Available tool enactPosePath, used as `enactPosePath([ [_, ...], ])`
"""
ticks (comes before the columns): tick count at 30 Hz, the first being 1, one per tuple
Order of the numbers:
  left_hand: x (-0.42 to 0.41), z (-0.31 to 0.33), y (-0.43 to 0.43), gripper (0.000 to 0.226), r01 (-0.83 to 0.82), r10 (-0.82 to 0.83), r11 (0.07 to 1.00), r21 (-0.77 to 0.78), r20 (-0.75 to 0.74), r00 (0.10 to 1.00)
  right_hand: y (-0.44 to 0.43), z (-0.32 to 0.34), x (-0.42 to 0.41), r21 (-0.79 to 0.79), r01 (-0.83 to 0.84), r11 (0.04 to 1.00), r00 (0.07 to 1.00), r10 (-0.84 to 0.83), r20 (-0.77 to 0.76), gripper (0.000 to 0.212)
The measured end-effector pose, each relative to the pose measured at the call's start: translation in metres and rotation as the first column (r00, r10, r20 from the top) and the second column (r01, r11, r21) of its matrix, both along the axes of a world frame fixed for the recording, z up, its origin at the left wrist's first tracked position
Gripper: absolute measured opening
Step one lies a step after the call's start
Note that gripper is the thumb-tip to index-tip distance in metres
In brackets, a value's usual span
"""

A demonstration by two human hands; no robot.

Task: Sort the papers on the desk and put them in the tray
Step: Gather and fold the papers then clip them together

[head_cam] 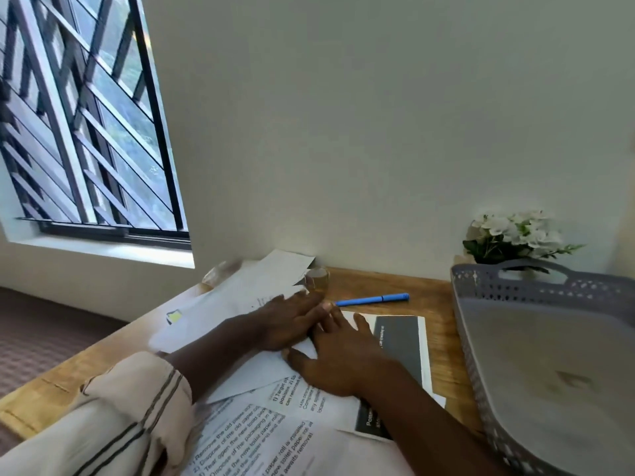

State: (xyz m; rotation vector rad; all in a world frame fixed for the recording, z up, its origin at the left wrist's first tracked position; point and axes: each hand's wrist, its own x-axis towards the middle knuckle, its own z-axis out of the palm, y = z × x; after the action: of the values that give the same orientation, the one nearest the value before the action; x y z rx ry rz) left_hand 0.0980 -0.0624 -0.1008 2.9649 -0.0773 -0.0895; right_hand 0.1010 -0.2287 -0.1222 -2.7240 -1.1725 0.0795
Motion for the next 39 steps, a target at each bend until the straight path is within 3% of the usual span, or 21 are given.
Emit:
enactPosePath([
  [3,0.013,-0.009,0.010,0.070,-0.077,0.074,0.996,0.040,0.074,0.995,0.000,0.000,-0.007,0.086,0.022,0.996,0.999,-0.020,-0.026,0.096],
  [5,0.013,-0.012,0.015,0.054,-0.079,0.091,0.995,-0.060,0.232,0.968,-0.003,0.010,-0.014,0.274,0.118,0.954,0.993,-0.116,-0.024,0.085],
  [7,0.014,-0.014,0.022,0.046,-0.083,0.117,0.989,-0.119,0.318,0.941,-0.006,0.018,-0.017,0.344,0.255,0.904,0.956,-0.289,0.052,0.066],
  [11,0.016,-0.015,0.030,0.050,-0.126,0.133,0.991,-0.042,0.311,0.941,-0.008,0.019,-0.013,0.172,0.367,0.914,0.919,-0.385,0.084,0.066],
  [17,0.022,-0.014,0.034,0.048,-0.110,0.102,0.994,0.003,0.345,0.933,-0.005,0.020,-0.006,0.339,0.418,0.843,0.905,-0.419,-0.073,0.056],
  [20,0.020,-0.011,0.040,0.053,-0.049,0.085,0.994,-0.099,0.399,0.913,-0.002,0.017,-0.003,0.516,0.432,0.740,0.895,-0.424,-0.141,0.034],
  [23,0.012,0.001,0.052,0.081,0.081,0.007,0.984,-0.159,0.487,0.873,0.001,0.014,0.002,0.708,0.359,0.608,0.914,-0.382,-0.136,0.016],
  [25,0.009,0.010,0.059,0.086,0.140,-0.079,0.988,-0.064,0.568,0.819,-0.001,0.012,0.004,0.799,0.232,0.555,0.940,-0.339,-0.037,0.011],
  [29,0.011,0.016,0.063,0.039,0.163,-0.147,0.986,0.045,0.703,0.696,-0.002,0.013,0.006,0.844,-0.056,0.533,0.929,-0.281,0.239,0.017],
  [31,0.011,0.016,0.061,0.022,0.195,-0.142,0.981,0.000,0.685,0.715,0.000,0.013,0.005,0.872,-0.073,0.484,0.949,-0.235,0.210,0.021],
  [34,0.008,0.012,0.059,0.021,0.147,-0.093,0.987,-0.062,0.524,0.847,0.000,0.009,0.005,0.876,0.076,0.477,0.989,-0.148,-0.005,0.014],
  [37,0.004,0.011,0.056,0.031,0.088,-0.066,0.995,-0.056,0.320,0.945,-0.005,0.008,0.008,0.796,0.185,0.577,0.983,-0.098,-0.157,0.033],
  [39,0.001,0.016,0.054,0.041,0.075,-0.041,0.989,-0.130,0.246,0.968,-0.008,0.010,0.007,0.687,0.214,0.695,0.977,-0.164,-0.139,0.044],
])
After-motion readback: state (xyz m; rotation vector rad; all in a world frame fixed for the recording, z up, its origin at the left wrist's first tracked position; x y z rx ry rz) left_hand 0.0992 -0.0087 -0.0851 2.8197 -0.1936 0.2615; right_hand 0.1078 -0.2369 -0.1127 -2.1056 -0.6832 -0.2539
